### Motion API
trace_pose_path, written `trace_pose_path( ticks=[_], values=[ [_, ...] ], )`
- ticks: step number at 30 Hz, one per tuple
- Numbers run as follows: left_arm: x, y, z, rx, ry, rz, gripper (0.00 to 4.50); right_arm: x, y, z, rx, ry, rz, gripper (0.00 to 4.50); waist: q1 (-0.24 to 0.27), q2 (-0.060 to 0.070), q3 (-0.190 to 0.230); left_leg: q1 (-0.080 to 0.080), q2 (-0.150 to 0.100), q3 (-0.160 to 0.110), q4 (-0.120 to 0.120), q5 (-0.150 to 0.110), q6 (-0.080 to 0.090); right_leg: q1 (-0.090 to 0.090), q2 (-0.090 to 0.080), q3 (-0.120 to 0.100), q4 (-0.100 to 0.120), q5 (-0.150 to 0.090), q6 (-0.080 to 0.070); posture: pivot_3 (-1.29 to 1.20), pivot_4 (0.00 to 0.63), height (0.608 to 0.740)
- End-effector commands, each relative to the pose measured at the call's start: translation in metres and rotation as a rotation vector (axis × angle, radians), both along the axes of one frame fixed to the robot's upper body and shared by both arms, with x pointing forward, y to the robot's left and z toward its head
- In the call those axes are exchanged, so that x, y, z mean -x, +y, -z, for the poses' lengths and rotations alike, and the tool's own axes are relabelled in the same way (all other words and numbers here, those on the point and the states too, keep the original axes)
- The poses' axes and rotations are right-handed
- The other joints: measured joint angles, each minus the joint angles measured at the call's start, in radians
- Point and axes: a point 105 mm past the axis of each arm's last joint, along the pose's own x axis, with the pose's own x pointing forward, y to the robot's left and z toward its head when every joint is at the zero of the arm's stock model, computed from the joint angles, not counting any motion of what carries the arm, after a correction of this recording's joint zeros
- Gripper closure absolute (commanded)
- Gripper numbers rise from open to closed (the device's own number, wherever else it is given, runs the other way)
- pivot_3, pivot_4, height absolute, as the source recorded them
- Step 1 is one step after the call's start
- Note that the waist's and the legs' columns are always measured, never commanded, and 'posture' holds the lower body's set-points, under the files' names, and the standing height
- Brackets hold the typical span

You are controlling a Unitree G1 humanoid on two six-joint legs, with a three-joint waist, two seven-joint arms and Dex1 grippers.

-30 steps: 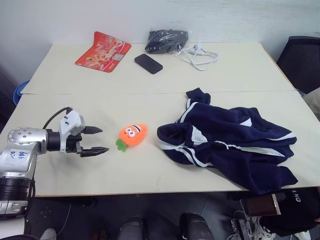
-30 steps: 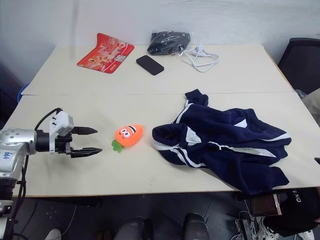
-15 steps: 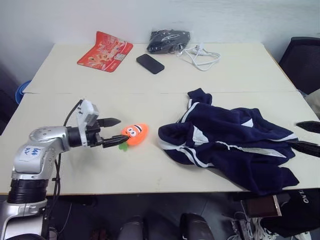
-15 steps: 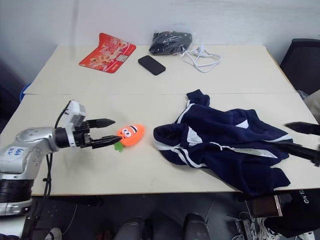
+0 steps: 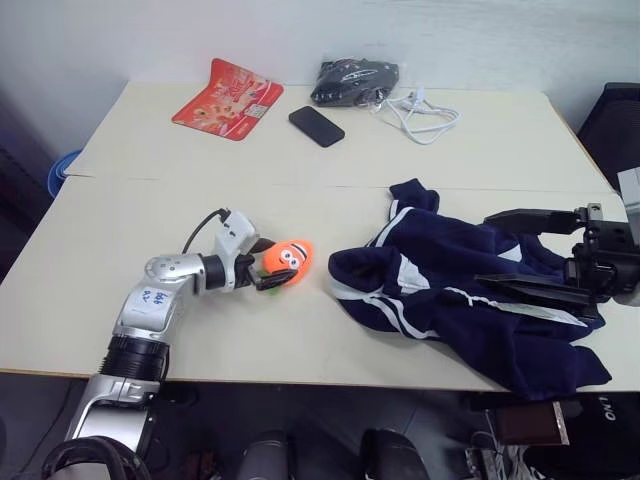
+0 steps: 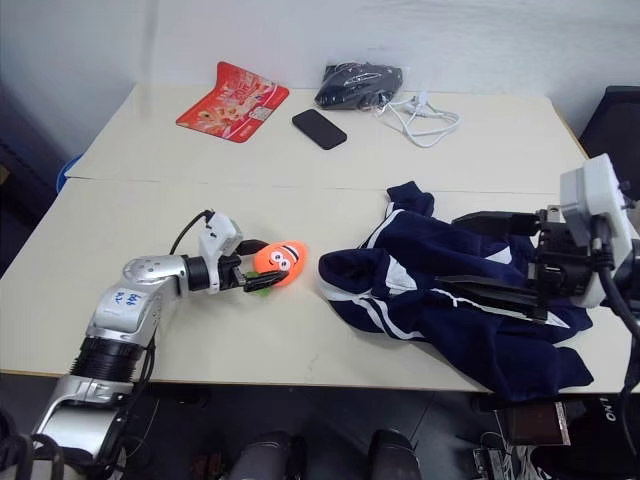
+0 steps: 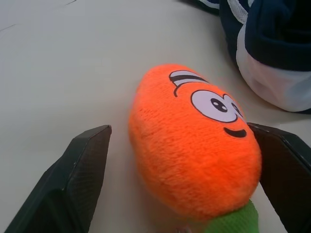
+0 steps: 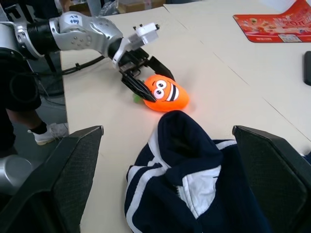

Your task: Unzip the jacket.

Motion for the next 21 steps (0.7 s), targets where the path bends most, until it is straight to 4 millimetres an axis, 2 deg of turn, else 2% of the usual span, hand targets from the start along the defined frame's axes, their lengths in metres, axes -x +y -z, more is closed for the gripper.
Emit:
trace_pose_path(
  ticks=[1, 4, 9, 11, 14, 16, 19, 21],
  values=[
    [-0.003, -0.006, -0.005, -0.014, -0.033, 0.024, 0.00, 0.003, 0.009, -0.005, -0.005, -0.034, -0.033, 0.03, 0.000, 0.000, 0.000, 0.000, 0.000, 0.000, 0.000, 0.000, 0.000, 0.000, 0.000, 0.000, 0.000, 0.000, 0.000, 0.00, 0.150, 0.740],
    [-0.003, -0.006, -0.004, -0.007, -0.032, 0.033, 0.60, 0.002, 0.011, -0.005, 0.000, -0.039, -0.036, 0.00, 0.000, 0.000, 0.000, 0.000, 0.000, 0.000, 0.000, 0.000, 0.000, 0.000, 0.000, 0.000, 0.000, 0.000, 0.000, 0.00, 0.150, 0.740],
    [0.001, -0.003, -0.011, 0.020, -0.046, 0.034, 2.20, -0.001, 0.011, -0.003, 0.006, -0.045, -0.031, 0.00, -0.001, 0.000, 0.000, 0.000, 0.000, 0.000, 0.000, 0.000, 0.000, 0.000, 0.000, 0.000, 0.000, 0.000, 0.000, 0.00, 0.150, 0.740],
    [0.001, 0.004, -0.014, 0.031, -0.055, 0.001, 2.70, -0.003, 0.012, -0.001, 0.009, -0.043, -0.031, 0.00, -0.001, 0.000, 0.000, 0.000, 0.000, 0.000, 0.000, 0.000, 0.000, 0.000, 0.000, 0.000, 0.000, 0.000, 0.000, 0.00, 0.150, 0.740],
    [-0.006, 0.027, -0.027, 0.089, -0.093, -0.153, 3.22, -0.005, 0.015, 0.002, 0.011, -0.043, -0.036, 0.00, -0.003, 0.000, 0.000, 0.000, 0.001, -0.001, 0.000, 0.000, 0.000, 0.000, 0.000, 0.000, 0.000, 0.000, 0.000, 0.00, 0.150, 0.740],
    [-0.012, 0.056, -0.038, 0.155, -0.128, -0.322, 3.22, -0.007, 0.019, 0.004, 0.009, -0.044, -0.047, 0.00, -0.006, -0.001, 0.000, 0.000, 0.001, -0.001, 0.000, 0.000, 0.000, 0.000, 0.000, 0.000, 0.000, 0.000, 0.000, 0.00, 0.150, 0.740],
    [-0.009, 0.127, -0.044, 0.200, -0.182, -0.672, 3.22, -0.009, 0.028, 0.005, -0.004, -0.051, -0.080, 0.00, -0.016, -0.001, 0.000, 0.000, 0.002, -0.001, 0.000, 0.000, 0.000, 0.000, 0.001, 0.000, 0.000, 0.000, 0.000, 0.00, 0.150, 0.740],
    [0.005, 0.180, -0.042, 0.208, -0.209, -0.913, 3.22, -0.010, 0.034, 0.005, -0.012, -0.057, -0.108, 0.00, -0.027, -0.001, 0.000, 0.000, 0.003, -0.001, -0.001, 0.000, 0.000, 0.000, 0.000, 0.000, 0.000, 0.000, 0.000, 0.00, 0.150, 0.740]
  ],
)
